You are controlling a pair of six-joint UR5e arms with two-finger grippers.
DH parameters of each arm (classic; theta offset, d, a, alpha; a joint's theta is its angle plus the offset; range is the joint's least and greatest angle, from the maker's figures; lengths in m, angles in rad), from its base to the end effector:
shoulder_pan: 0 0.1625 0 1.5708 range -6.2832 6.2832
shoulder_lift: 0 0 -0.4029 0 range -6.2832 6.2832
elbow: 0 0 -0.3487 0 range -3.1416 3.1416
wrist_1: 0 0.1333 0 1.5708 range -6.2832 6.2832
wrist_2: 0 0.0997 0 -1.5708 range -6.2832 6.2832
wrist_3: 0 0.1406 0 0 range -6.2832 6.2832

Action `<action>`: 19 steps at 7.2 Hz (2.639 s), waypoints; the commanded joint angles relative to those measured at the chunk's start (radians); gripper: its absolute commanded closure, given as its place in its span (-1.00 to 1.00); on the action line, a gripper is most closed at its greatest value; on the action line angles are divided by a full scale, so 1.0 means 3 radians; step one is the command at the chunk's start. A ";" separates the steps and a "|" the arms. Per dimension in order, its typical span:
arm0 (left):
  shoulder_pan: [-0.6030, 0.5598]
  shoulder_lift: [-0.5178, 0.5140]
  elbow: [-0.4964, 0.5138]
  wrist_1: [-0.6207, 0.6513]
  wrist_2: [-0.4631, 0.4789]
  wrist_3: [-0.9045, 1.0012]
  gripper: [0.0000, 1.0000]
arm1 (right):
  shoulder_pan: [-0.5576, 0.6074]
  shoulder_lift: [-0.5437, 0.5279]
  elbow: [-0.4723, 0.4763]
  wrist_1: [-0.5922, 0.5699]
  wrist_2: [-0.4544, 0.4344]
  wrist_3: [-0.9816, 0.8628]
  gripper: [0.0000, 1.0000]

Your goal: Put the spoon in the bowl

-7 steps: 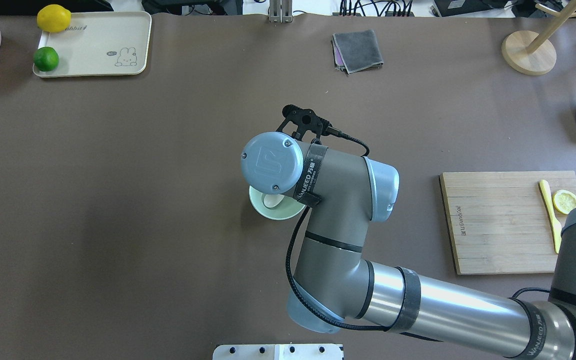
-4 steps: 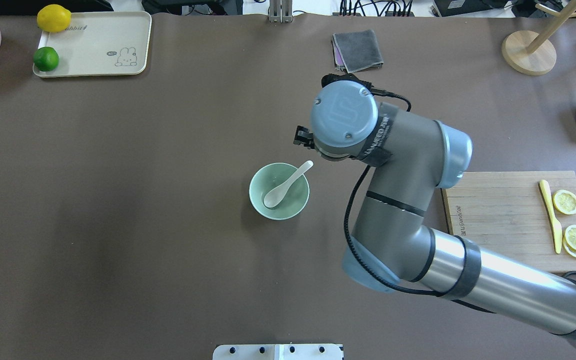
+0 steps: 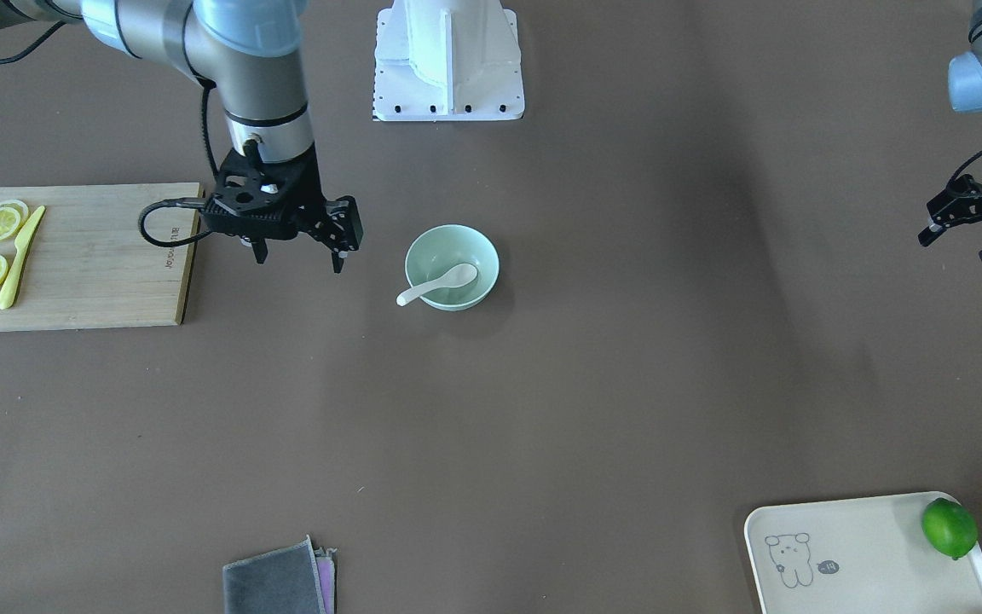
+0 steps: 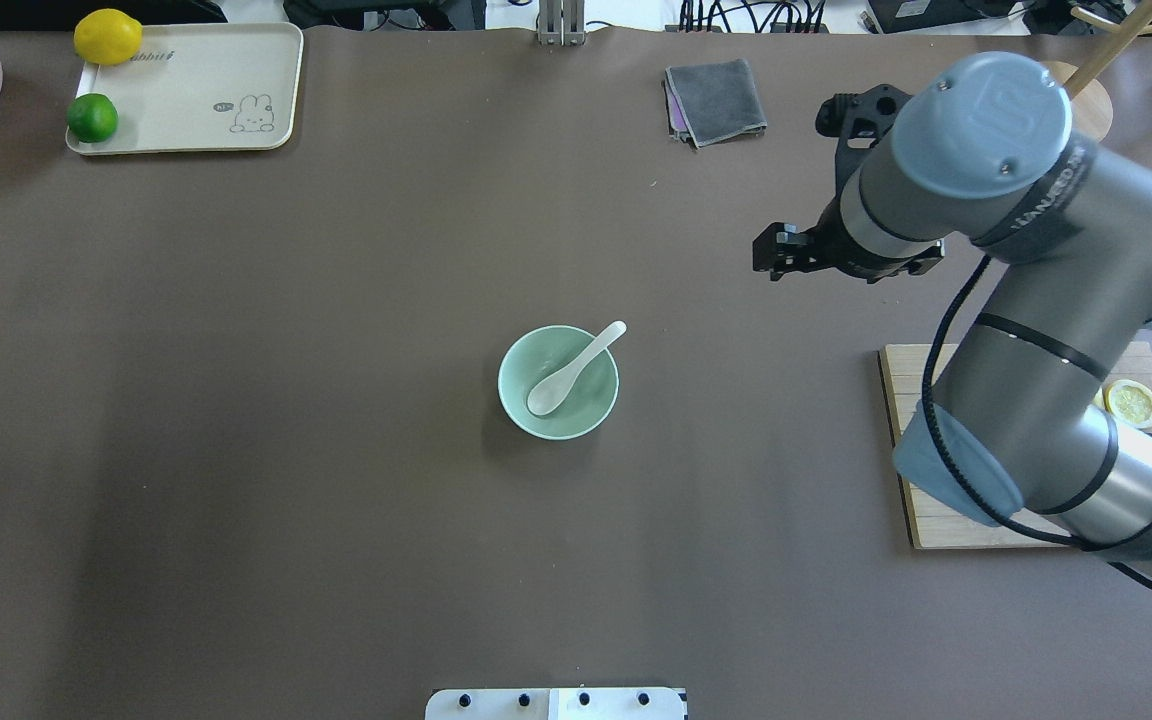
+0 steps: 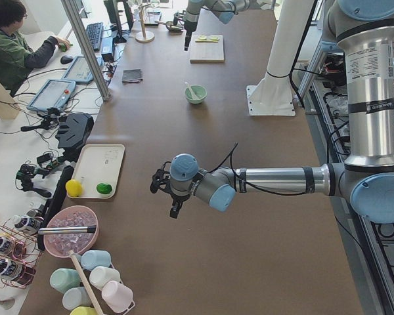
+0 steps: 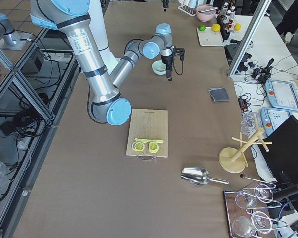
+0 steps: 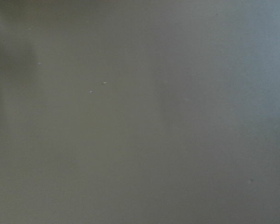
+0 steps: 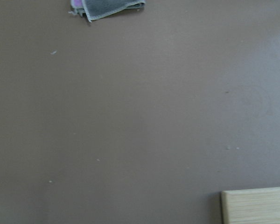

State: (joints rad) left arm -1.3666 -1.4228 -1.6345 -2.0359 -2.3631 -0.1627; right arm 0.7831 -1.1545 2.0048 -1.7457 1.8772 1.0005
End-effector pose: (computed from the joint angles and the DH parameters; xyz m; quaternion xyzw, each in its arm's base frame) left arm 0.0521 -0.4154 0.6450 0.1025 0.4044 0.0918 0.9042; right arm -0.3289 -0.4557 0.3112 0.0928 -0.3454 0.0488 0.9326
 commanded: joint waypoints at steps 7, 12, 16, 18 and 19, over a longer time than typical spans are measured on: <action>-0.0732 -0.0105 -0.0534 0.1980 0.0018 0.1447 -0.95 | 0.2413 -0.1995 -0.0269 0.0240 0.1417 -0.3263 -1.00; -0.0752 0.0017 -0.0697 0.1965 -0.0013 0.1463 -0.95 | 0.2641 -0.2093 -0.0455 0.0474 0.1377 -0.3407 -1.00; -0.0752 0.0079 -0.0785 0.1954 0.0013 0.1468 -0.95 | 0.2621 -0.2129 -0.0490 0.0583 0.1392 -0.3826 -1.00; -0.0752 0.0084 -0.0795 0.1954 0.0013 0.1468 -0.95 | 0.2621 -0.2129 -0.0541 0.0578 0.1423 -0.3801 -1.00; -0.0752 0.0074 -0.0800 0.1954 0.0013 0.1468 -0.95 | 0.2621 -0.2129 -0.0567 0.0583 0.1468 -0.3800 -1.00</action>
State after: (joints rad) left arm -1.5923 -1.3986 -1.8723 -1.4496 -2.3596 0.2776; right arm 1.5702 -1.7926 1.8443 -1.5721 2.3049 -0.1395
